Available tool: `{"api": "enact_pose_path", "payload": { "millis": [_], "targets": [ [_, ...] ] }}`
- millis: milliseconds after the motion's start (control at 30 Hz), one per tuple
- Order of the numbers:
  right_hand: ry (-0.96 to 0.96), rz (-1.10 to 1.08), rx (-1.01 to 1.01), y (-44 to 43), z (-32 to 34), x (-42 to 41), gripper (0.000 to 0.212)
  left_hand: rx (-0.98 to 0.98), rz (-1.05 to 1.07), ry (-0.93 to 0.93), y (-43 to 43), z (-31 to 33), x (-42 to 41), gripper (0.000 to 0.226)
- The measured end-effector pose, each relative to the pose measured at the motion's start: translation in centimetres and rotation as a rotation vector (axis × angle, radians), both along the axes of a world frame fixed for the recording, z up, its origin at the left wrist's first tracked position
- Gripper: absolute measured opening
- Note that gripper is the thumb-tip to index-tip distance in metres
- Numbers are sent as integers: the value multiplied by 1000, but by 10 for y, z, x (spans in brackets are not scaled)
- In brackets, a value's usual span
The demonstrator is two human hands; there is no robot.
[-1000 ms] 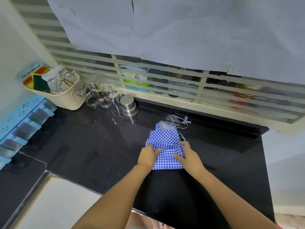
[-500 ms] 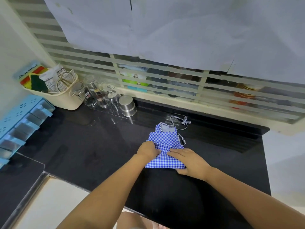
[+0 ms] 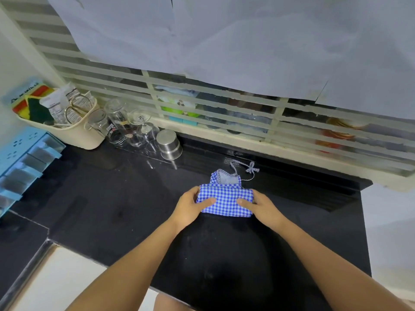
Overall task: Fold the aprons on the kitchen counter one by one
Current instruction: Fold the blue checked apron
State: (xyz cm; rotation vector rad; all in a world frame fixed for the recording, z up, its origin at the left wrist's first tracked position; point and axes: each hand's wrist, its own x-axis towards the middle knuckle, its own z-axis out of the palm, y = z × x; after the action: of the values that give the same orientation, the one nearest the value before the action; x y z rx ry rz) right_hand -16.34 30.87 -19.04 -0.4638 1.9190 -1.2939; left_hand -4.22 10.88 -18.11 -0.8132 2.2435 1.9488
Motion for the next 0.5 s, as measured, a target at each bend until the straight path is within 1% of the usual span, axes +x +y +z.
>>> {"api": "enact_pose_path", "payload": {
  "millis": [67,167,267,300,333,367,400,433,467,500],
  "targets": [
    [55,-87,86,-9,-3,1,16,18,69,-51,0,-3,-10,22],
    [187,-126,332,-28,-8,-4,33,-134,160,-126,4,-10,-27,19],
    [268,-122,553,-46,-8,-11,45,-267,234,-187,12,-8,-40,30],
    [268,-126,600,-51,-8,-15,46,-377,209,-214,15,-8,-43,37],
    [266,-128,640,-55,-7,-17,46,-602,141,-222,18,-11,-46,42],
    [260,-121,677,-59,-5,-20,45,-876,74,-166,20,-15,-48,45],
    [258,-109,708,-62,-2,-23,45,-1094,-4,-68,23,-20,-48,47],
    [258,-94,733,-65,1,-26,45,-1227,-132,23,25,-23,-48,46],
    [251,-77,757,-66,3,-31,45,-1278,-297,69,29,-24,-48,49],
    [239,-51,776,-68,5,-34,44,-1253,-443,54,30,-21,-45,58]
  ]
}}
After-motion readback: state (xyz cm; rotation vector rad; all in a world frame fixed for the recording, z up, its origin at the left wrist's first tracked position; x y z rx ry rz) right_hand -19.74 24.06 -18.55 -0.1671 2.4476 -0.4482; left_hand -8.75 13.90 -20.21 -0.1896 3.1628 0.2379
